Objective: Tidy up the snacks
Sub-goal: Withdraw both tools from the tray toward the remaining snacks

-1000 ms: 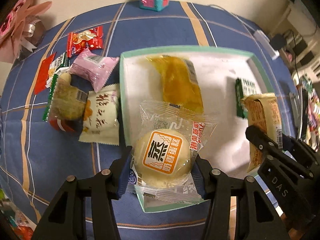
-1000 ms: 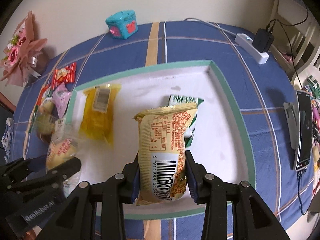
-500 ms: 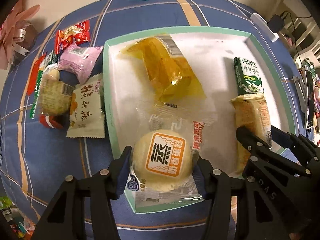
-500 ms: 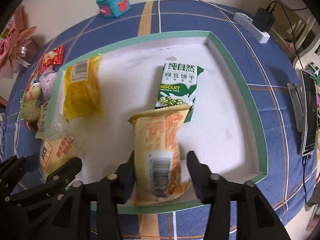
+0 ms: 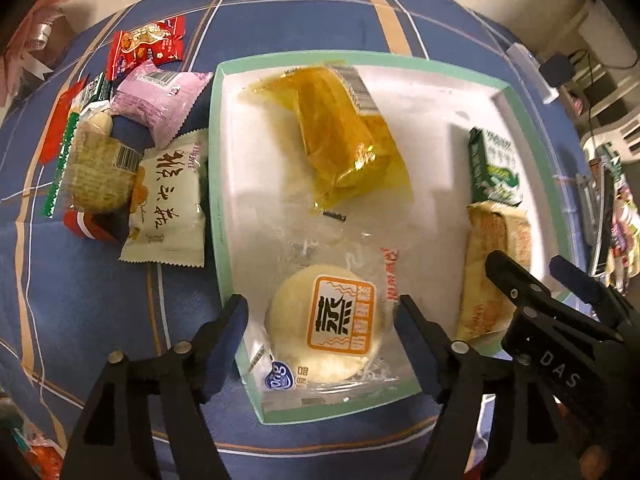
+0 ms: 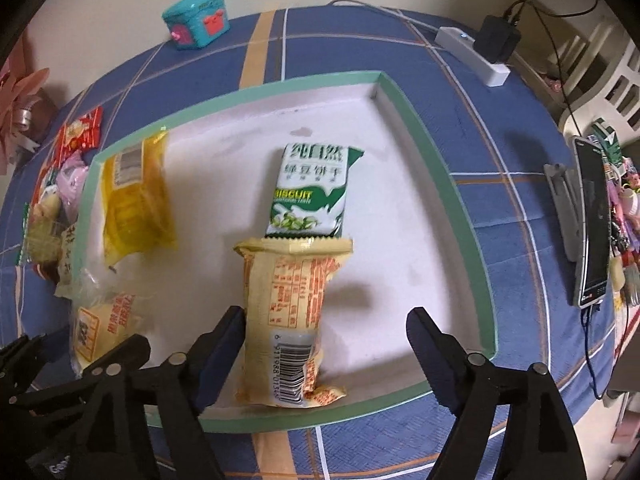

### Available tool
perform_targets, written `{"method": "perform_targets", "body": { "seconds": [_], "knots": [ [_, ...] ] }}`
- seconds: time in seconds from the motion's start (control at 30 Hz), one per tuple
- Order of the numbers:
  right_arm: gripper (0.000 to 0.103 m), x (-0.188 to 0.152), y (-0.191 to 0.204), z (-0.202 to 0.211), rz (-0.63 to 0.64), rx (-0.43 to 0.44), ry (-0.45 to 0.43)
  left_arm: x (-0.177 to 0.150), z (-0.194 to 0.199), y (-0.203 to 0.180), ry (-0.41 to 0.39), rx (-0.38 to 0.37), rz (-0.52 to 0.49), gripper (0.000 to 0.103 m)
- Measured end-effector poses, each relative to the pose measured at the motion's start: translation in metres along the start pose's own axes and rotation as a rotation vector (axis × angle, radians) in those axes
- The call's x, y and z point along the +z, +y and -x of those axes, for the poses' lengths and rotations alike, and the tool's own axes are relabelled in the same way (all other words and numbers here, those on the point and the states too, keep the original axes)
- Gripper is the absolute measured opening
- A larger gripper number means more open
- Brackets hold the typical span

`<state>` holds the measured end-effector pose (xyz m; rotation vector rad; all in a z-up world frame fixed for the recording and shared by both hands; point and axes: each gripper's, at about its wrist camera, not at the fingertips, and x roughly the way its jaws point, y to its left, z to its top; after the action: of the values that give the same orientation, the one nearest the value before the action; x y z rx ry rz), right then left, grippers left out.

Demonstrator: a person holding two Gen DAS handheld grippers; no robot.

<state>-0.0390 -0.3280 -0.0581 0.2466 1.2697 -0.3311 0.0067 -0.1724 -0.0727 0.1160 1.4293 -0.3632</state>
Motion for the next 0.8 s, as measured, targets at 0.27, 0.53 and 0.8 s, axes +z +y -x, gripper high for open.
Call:
{"method": "perform_targets", "body": {
  "seconds": [0.27, 0.53, 0.8],
  "knots": [
    [0.096, 0.003, -0.006, 0.023, -0.021, 0.0, -0.055, 0.01, 0.031, 0.008, -0.083, -0.023, 0.001, 0.087],
    [0.096, 0.008, -0.002, 0.041, -0.039, 0.01, -0.113, 0.01, 0.056, 0.03, -0.135, -0.017, 0.067, 0.087],
    [0.096, 0.008, 0.005, 0.052, -0.025, 0.009, -0.135, 0.013, 0.071, 0.06, -0.192, 0.034, 0.153, 0.087]
  ]
}}
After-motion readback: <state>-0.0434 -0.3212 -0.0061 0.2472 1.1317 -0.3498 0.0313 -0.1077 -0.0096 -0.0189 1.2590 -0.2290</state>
